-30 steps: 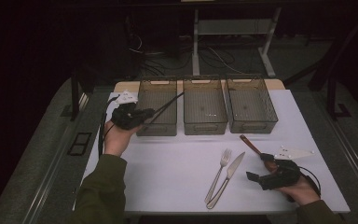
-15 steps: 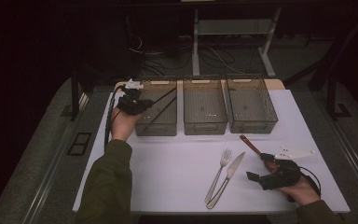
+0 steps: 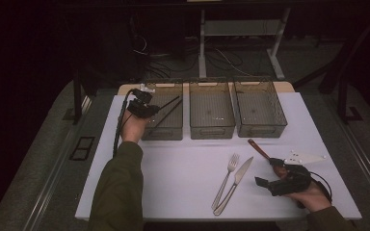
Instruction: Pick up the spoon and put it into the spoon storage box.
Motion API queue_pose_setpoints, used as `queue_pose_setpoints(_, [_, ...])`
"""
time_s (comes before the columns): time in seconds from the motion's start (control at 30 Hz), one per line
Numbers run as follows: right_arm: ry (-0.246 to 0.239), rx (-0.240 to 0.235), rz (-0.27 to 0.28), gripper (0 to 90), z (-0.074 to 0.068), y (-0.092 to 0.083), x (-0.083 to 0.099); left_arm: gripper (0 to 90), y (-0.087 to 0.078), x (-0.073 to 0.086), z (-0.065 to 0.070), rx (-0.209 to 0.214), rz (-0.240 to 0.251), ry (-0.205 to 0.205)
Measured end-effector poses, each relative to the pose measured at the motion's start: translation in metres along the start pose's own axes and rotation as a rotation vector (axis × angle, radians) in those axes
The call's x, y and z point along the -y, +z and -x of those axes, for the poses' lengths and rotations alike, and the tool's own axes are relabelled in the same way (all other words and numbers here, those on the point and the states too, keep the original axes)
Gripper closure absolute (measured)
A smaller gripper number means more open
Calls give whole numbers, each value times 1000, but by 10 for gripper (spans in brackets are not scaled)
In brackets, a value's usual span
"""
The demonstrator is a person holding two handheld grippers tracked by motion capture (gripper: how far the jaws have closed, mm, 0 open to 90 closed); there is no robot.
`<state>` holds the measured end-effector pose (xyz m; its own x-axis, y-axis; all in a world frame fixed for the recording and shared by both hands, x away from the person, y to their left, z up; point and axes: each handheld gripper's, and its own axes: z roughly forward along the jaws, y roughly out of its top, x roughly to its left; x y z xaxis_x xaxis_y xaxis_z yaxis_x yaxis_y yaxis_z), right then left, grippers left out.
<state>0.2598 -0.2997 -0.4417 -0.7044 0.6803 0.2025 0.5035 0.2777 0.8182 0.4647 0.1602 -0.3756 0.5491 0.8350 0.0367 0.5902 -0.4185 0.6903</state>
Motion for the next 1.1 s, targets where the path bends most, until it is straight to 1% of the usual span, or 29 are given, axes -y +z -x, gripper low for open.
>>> queue_pose_setpoints(0.07, [0,-1,0,25,0,0,0,857,2,0,0,7,-5,1])
queue_pose_setpoints(0.13, [-1,-1,1,24,0,0,0,848,3,1,0,-3,-9,-5])
queue_pose_setpoints(0.17, [-2,-1,1,24,0,0,0,844,3,1,0,-1,-13,-6])
queue_pose_setpoints(0.2, [-4,-1,1,24,0,0,0,815,3,2,0,-4,-15,-7])
queue_pose_setpoints(0.27, [-4,-1,1,25,0,0,0,781,2,1,1,-15,-17,12])
queue_pose_setpoints(0.33, [-4,0,1,24,0,0,0,738,-1,1,1,-18,-4,19])
queue_pose_setpoints(0.43, [-2,1,1,25,0,0,0,693,-8,-1,2,9,38,21])
queue_pose_setpoints(0.47, [-2,1,0,24,0,0,0,671,-10,-1,3,10,50,26])
queue_pose_setpoints(0.6, [-1,1,-3,24,0,0,0,613,-20,-2,7,66,98,28])
queue_pose_setpoints(0.67, [-1,3,-4,25,0,1,0,570,-26,-1,9,115,124,23])
queue_pose_setpoints(0.83, [1,3,-2,25,0,1,0,493,-43,4,23,194,179,39])
queue_pose_setpoints(0.87, [-1,3,-3,24,0,1,0,484,-46,6,26,210,193,39])
queue_pose_setpoints(0.9, [-2,4,-3,25,0,1,0,470,-49,9,30,232,211,30])
queue_pose_setpoints(0.93, [-2,4,-3,25,0,1,0,455,-51,12,33,246,222,32])
queue_pose_setpoints(1.03, [-2,4,-3,25,0,1,0,423,-58,23,44,267,246,57])
queue_pose_setpoints(1.1, [-2,4,-3,25,0,1,0,406,-62,30,51,281,250,73])
